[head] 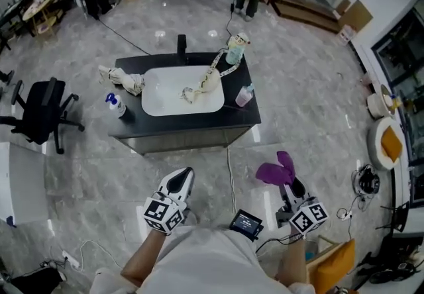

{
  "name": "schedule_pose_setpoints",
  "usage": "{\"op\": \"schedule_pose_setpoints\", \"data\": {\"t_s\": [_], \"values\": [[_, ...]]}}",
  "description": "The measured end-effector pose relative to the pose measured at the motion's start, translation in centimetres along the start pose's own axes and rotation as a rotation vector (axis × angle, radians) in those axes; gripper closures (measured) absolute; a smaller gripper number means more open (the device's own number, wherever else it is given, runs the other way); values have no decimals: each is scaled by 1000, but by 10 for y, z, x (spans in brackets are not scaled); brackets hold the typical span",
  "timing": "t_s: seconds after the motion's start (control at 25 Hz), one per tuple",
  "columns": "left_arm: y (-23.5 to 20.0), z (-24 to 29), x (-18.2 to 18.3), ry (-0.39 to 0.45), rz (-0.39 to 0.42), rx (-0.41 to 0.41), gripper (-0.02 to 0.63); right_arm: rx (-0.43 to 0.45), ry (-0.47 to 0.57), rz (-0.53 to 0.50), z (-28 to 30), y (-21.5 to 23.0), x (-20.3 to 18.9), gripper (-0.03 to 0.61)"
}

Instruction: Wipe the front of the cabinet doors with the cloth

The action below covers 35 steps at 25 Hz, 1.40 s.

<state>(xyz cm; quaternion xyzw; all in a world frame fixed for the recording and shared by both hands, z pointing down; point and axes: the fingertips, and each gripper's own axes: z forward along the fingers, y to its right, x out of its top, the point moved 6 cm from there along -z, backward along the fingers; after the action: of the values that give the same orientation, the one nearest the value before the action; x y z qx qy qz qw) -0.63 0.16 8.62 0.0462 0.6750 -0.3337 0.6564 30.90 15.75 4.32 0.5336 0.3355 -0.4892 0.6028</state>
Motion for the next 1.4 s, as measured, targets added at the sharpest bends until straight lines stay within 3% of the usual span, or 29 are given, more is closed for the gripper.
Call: {"op": "schedule_pose_setpoints", "data": {"t_s": [0.16,0.32,0.56,0.88,1.0,1.24,1.4], "values": [[0,21,-13,-50,-8,-36,597,18,-12,11,16,33,1,443],[-8,45,-39,-114,-5,-23,597,112,-103,34,43,71,-36,443],[-2,104,-68,-90,-74,26,597,135,-194,73,94,136,-92,443],[-5,161,-162,-150,-109,32,597,180,-319,81,160,196,-185,443],[-24,174,-195,-152,-126,57,597,122,-325,131,187,218,-222,443],[-69,196,-249,-157,-134,110,597,-139,-315,339,231,267,-297,443],[-91,214,-292,-220,-132,93,597,-200,-347,311,263,284,-338,443]]}}
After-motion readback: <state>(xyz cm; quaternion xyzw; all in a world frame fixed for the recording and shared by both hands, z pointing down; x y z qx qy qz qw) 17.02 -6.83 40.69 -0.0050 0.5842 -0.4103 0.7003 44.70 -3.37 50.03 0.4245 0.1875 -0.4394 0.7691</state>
